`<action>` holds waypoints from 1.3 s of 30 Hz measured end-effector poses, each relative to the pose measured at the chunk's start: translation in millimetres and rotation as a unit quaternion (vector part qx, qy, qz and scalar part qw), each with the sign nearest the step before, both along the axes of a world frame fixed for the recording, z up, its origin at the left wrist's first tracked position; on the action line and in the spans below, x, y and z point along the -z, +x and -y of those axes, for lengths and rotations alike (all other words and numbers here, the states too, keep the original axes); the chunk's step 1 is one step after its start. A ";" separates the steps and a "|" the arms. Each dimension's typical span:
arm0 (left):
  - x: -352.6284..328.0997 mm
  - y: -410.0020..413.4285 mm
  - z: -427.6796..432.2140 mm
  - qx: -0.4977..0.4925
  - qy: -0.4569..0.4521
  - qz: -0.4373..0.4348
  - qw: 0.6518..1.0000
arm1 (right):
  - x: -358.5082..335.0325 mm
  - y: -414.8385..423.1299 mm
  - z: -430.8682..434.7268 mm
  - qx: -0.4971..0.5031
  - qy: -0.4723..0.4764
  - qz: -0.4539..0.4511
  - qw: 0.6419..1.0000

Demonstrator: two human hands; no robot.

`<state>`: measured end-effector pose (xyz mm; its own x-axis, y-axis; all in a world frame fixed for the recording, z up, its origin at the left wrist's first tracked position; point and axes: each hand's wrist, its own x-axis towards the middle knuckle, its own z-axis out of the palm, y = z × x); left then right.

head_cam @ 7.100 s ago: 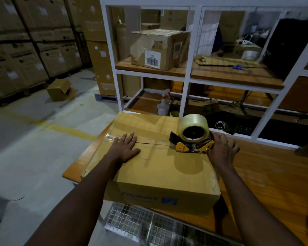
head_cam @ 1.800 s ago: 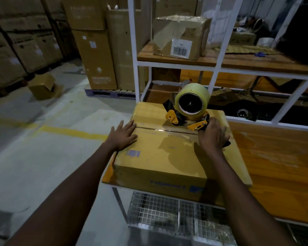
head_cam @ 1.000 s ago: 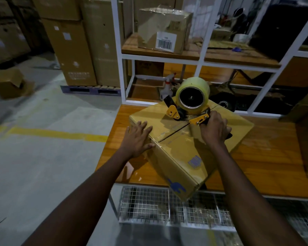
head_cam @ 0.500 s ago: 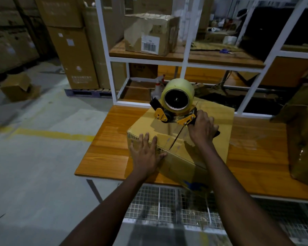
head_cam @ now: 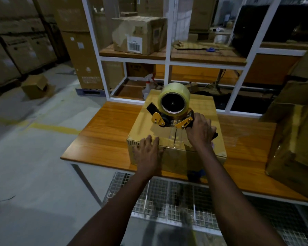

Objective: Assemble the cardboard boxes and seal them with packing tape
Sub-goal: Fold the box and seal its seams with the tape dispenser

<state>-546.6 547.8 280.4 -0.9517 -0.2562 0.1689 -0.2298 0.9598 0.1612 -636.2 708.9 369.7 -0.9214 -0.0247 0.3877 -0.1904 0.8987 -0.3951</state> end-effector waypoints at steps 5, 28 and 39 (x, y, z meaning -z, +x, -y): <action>-10.7 8.0 -4.5 -0.009 0.114 -0.100 0.988 | -7.7 11.1 -13.0 -0.018 0.000 0.001 1.000; -73.3 20.4 76.3 -0.047 0.851 -0.152 0.500 | -14.8 69.1 61.1 0.030 0.016 0.013 0.999; -52.2 18.9 83.7 -0.033 0.825 -0.125 0.551 | -21.3 69.3 77.8 0.053 -0.025 0.009 0.998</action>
